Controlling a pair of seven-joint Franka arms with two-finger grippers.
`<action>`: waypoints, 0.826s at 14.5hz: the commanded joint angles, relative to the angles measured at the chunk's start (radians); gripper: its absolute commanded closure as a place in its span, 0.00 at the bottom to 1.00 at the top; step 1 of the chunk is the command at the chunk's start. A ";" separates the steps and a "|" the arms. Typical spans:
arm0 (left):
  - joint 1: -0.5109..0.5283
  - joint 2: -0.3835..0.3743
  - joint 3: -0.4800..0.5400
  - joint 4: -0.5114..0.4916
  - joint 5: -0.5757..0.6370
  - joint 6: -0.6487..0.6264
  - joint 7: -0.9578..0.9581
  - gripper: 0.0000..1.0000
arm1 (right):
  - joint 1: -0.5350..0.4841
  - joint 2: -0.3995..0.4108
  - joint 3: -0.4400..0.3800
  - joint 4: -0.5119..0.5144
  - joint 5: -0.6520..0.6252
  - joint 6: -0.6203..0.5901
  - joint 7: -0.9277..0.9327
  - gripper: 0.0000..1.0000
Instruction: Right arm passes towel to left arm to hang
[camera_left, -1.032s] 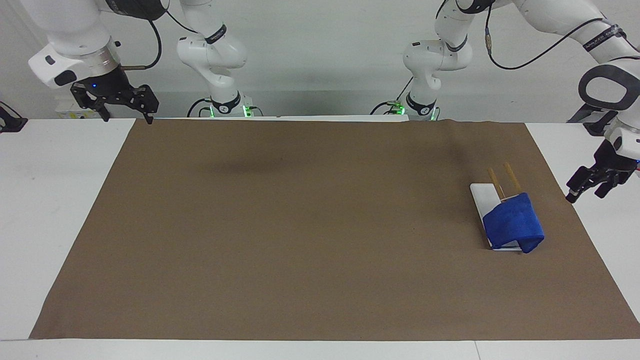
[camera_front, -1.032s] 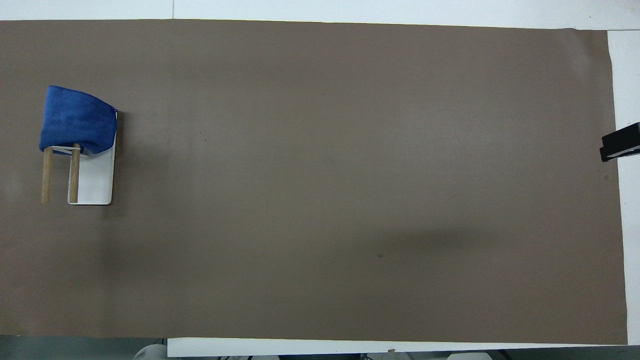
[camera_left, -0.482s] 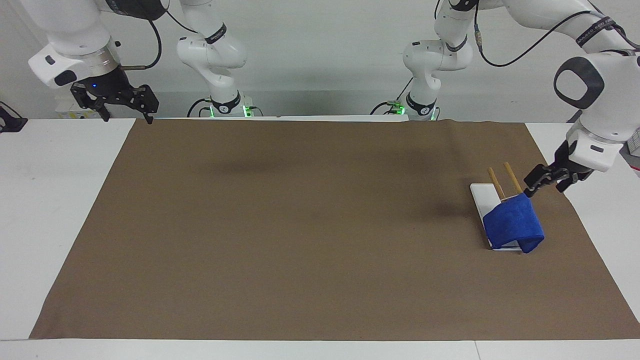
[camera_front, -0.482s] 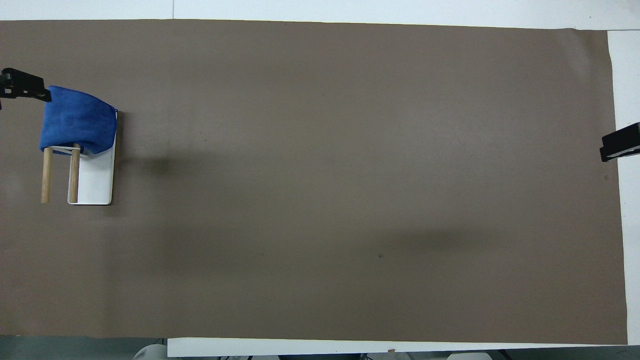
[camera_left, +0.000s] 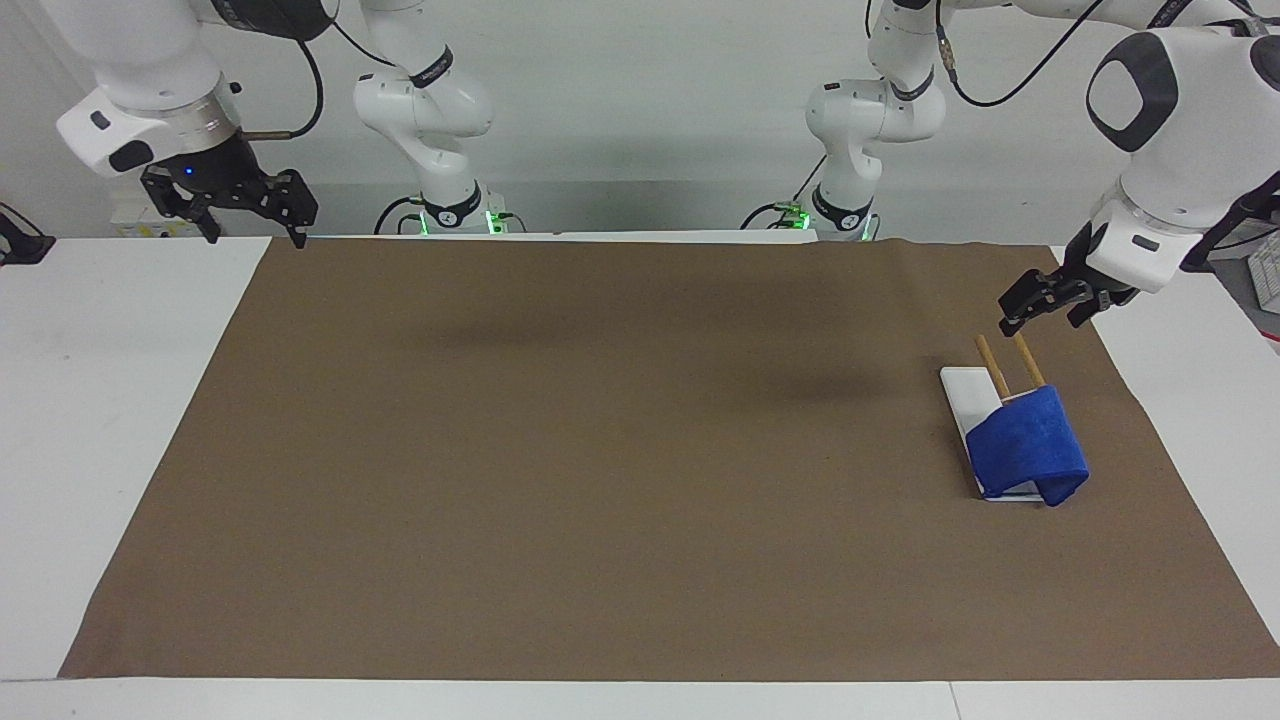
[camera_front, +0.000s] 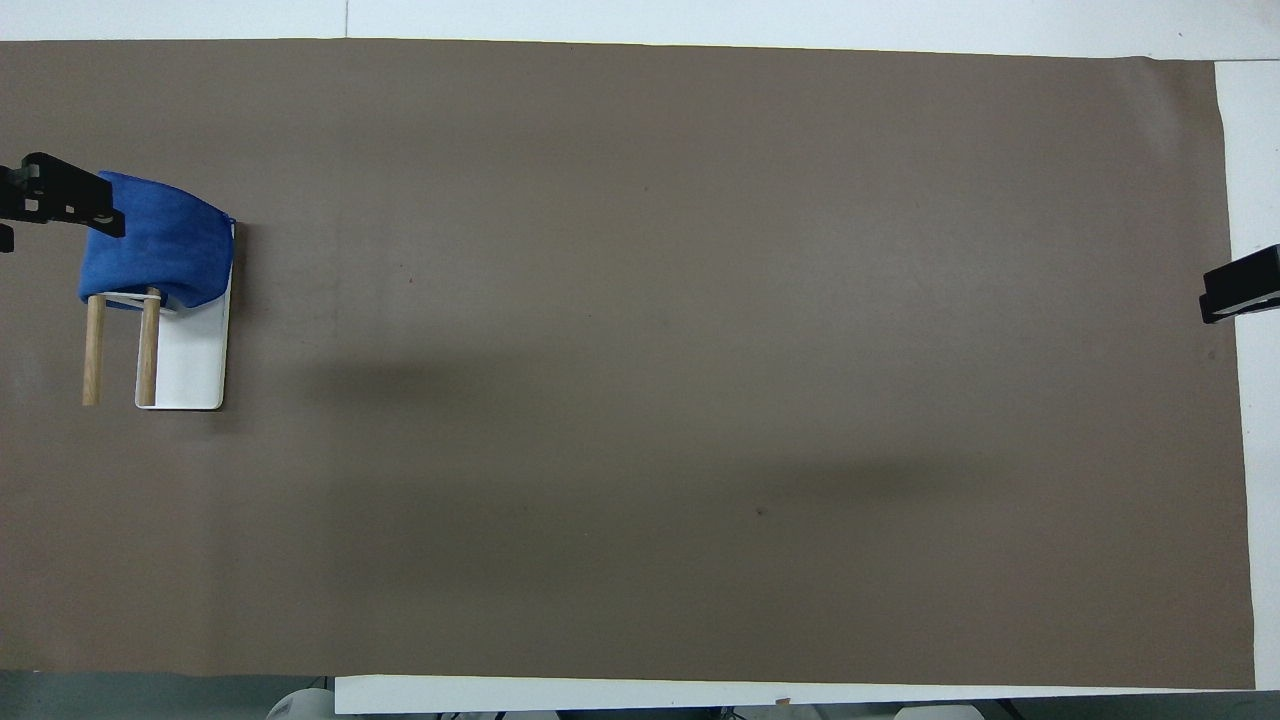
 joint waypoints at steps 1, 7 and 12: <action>-0.013 0.002 -0.002 0.007 0.019 -0.009 0.062 0.01 | 0.000 -0.012 -0.004 -0.017 0.004 0.008 -0.002 0.00; -0.013 0.007 0.005 0.018 0.014 0.001 0.053 0.00 | 0.000 -0.013 -0.004 -0.017 0.004 0.008 -0.002 0.00; -0.013 0.007 0.001 0.018 0.014 0.001 0.059 0.00 | 0.000 -0.013 -0.004 -0.017 0.004 0.008 -0.002 0.00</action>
